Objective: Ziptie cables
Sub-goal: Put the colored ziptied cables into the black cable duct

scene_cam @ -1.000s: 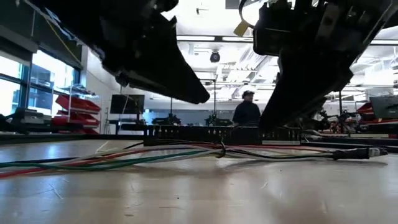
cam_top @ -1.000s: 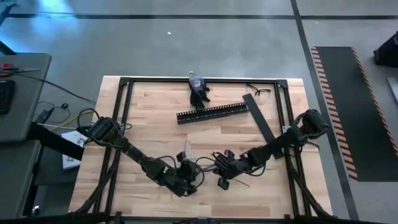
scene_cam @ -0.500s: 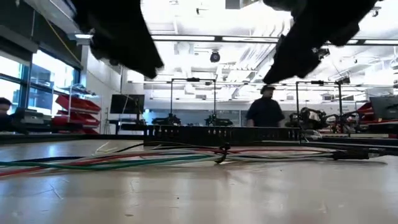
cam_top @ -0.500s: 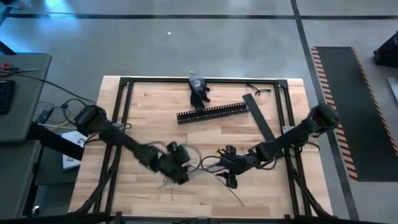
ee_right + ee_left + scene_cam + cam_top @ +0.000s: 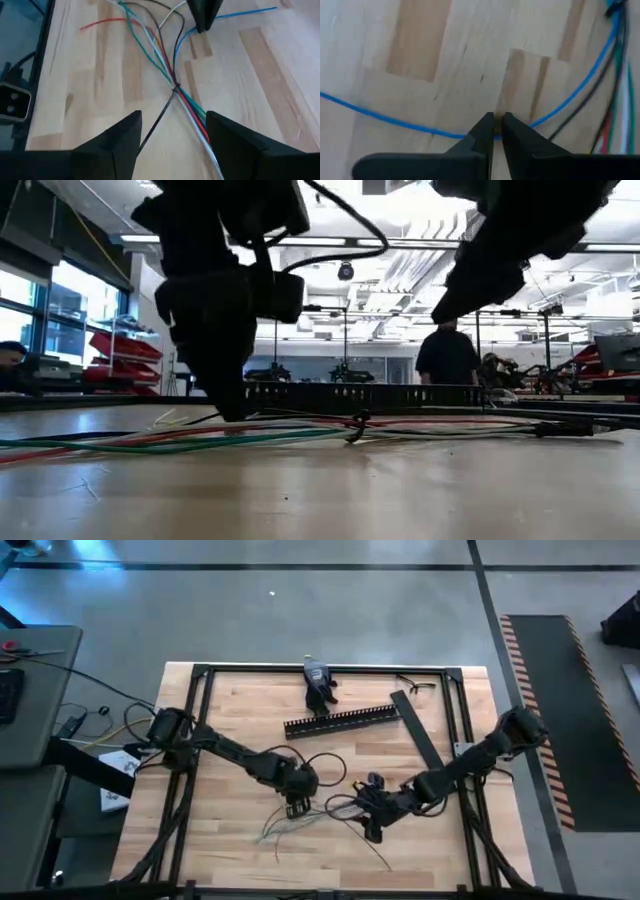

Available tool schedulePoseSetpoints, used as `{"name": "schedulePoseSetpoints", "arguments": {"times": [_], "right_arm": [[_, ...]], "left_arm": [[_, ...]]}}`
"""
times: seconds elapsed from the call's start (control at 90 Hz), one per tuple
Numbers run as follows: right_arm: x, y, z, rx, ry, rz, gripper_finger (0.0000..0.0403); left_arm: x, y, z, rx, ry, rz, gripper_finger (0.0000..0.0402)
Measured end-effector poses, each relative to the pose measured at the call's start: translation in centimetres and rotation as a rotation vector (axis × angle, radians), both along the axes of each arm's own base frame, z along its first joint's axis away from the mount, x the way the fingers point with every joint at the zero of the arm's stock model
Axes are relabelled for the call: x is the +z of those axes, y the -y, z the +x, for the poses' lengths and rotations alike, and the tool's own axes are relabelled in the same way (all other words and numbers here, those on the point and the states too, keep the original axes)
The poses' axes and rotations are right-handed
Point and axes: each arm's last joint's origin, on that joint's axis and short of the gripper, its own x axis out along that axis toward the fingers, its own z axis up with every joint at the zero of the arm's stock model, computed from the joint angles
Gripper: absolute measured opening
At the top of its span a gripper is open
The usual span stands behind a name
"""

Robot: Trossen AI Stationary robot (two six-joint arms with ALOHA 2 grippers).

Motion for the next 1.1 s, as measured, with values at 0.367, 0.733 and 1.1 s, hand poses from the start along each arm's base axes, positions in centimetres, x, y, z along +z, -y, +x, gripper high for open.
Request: {"name": "schedulePoseSetpoints", "arguments": {"times": [0.367,0.733,1.1], "right_arm": [[0.0,-1.0,-0.7,0.006,0.014,-0.045,0.0208],[-1.0,-0.9,-2.2,0.035,-0.113,-0.197,0.0208],[-3.2,-0.4,-3.3,0.038,-0.100,-0.192,0.0208]], "left_arm": [[1.2,2.5,-0.7,-0.006,-0.188,-0.474,0.0000],[5.9,5.4,0.1,0.060,-0.083,-0.100,0.0007],[6.4,13.3,-2.4,0.208,0.217,0.005,0.0165]]}}
